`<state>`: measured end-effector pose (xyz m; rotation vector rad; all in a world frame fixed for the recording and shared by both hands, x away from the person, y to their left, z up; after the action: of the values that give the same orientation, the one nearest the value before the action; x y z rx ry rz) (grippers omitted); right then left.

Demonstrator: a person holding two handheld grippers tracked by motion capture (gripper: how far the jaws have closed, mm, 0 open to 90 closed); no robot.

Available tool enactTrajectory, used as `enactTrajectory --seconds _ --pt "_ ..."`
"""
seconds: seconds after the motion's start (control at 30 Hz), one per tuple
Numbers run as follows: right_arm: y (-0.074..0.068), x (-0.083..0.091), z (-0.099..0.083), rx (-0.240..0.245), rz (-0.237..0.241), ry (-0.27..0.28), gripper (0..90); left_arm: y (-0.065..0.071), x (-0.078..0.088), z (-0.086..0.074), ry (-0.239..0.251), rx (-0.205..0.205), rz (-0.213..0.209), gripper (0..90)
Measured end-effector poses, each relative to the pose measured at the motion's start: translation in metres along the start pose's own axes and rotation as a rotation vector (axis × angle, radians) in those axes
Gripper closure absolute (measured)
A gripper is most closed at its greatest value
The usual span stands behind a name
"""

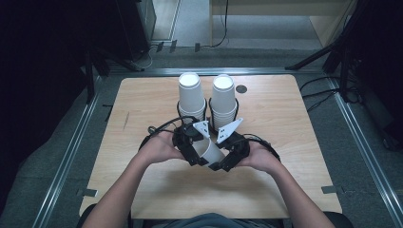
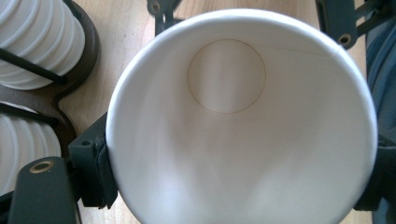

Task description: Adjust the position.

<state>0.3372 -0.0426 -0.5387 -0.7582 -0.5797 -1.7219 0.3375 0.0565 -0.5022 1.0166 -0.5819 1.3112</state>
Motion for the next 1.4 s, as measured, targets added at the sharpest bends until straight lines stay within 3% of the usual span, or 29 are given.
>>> enactTrajectory --seconds 0.2,0.3,0.37,0.47,0.63,1.0,1.4 --pt "-0.003 -0.003 -0.002 0.026 0.006 -0.021 22.7 -0.001 -0.004 -0.003 0.003 0.014 -0.023 10.4" --pt "-0.003 -0.001 -0.001 0.038 -0.002 -0.005 22.5 0.000 -0.002 -0.002 0.034 0.003 -0.008 7.7" --pt "-0.002 0.002 0.001 0.037 -0.009 0.013 22.4 0.000 -0.001 -0.001 0.058 0.023 -0.012 0.0" --pt "-0.001 0.004 0.002 0.038 -0.019 0.022 22.4 -0.002 0.004 0.000 0.099 0.036 0.000 0.0" --pt "0.004 0.011 0.003 0.020 -0.028 0.039 22.3 -0.005 0.013 0.000 0.198 0.053 -0.016 0.0" --pt "0.015 0.033 0.006 -0.035 -0.063 0.103 22.2 -0.006 0.022 -0.007 0.332 0.097 -0.045 0.0" --pt "0.019 0.047 0.005 -0.055 -0.083 0.134 22.1 -0.003 0.020 -0.010 0.388 0.109 -0.057 0.0"
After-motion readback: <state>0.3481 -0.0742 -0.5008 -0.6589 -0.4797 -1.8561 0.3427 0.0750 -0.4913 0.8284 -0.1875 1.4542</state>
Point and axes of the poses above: each handheld gripper's, and its own axes: x roughly backward along the jaws, z roughly out of its top, y roughly to its right, the point moved 7 cm from there along -x, roughly forward along the jaws, and after that the axes turned 14 degrees about -z, right-handed, at the moved point
